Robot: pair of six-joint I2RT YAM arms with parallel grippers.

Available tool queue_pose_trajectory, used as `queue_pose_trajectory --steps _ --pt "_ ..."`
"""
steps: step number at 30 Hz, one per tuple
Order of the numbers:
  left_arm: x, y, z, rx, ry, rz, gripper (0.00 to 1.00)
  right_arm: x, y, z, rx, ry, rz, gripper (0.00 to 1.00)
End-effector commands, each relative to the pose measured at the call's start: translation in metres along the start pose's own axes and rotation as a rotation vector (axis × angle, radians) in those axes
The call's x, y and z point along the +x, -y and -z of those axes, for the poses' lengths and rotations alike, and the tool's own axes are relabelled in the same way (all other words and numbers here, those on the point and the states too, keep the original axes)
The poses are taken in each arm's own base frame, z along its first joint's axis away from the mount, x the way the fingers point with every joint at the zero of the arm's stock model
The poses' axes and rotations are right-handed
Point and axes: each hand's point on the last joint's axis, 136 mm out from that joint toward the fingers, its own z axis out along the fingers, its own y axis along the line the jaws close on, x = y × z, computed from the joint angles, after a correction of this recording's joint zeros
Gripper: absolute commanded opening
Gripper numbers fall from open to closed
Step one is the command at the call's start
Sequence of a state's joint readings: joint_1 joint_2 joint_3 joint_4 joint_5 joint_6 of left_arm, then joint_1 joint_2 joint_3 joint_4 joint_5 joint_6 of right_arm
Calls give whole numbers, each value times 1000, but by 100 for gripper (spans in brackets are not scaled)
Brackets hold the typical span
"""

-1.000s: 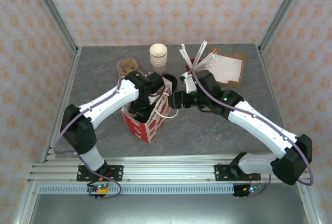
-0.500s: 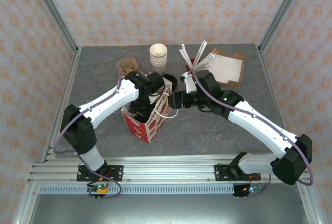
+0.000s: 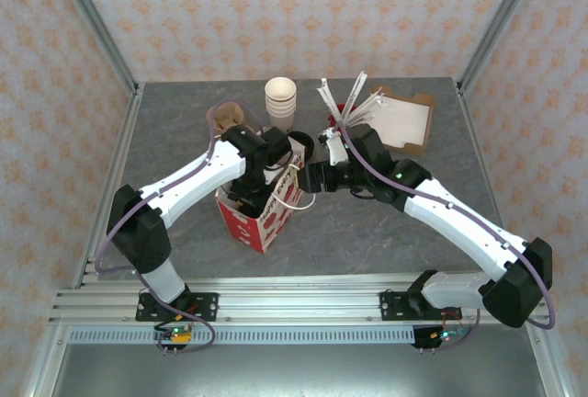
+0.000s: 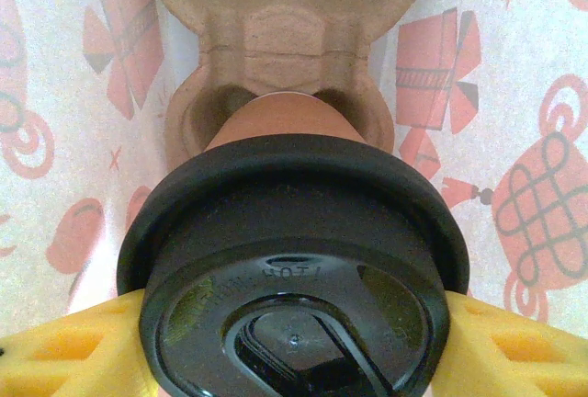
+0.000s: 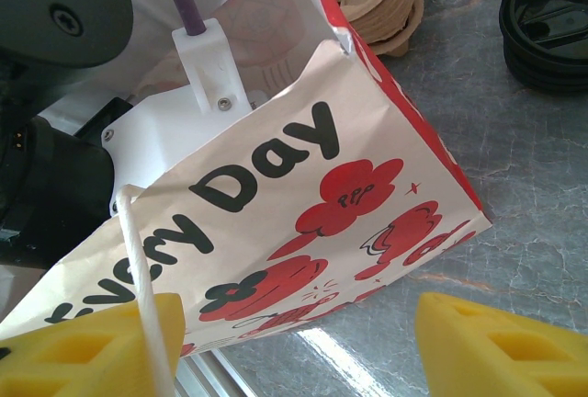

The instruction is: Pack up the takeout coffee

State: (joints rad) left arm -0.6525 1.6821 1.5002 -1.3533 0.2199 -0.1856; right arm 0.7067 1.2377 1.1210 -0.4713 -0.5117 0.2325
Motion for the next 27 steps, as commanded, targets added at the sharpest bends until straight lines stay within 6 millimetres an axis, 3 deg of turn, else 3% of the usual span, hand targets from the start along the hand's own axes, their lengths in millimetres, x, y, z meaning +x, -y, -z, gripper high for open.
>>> queue_pose_trajectory --steps 1,12,27 --pt "-3 -6 1 -39 9 -4 40 -8 -4 3 9 21 17 68" --pt "-2 -8 10 -47 22 -9 40 -7 -4 3 8 20 16 68" --pt "1 -8 6 -48 1 -19 40 -7 -3 3 9 20 16 68"
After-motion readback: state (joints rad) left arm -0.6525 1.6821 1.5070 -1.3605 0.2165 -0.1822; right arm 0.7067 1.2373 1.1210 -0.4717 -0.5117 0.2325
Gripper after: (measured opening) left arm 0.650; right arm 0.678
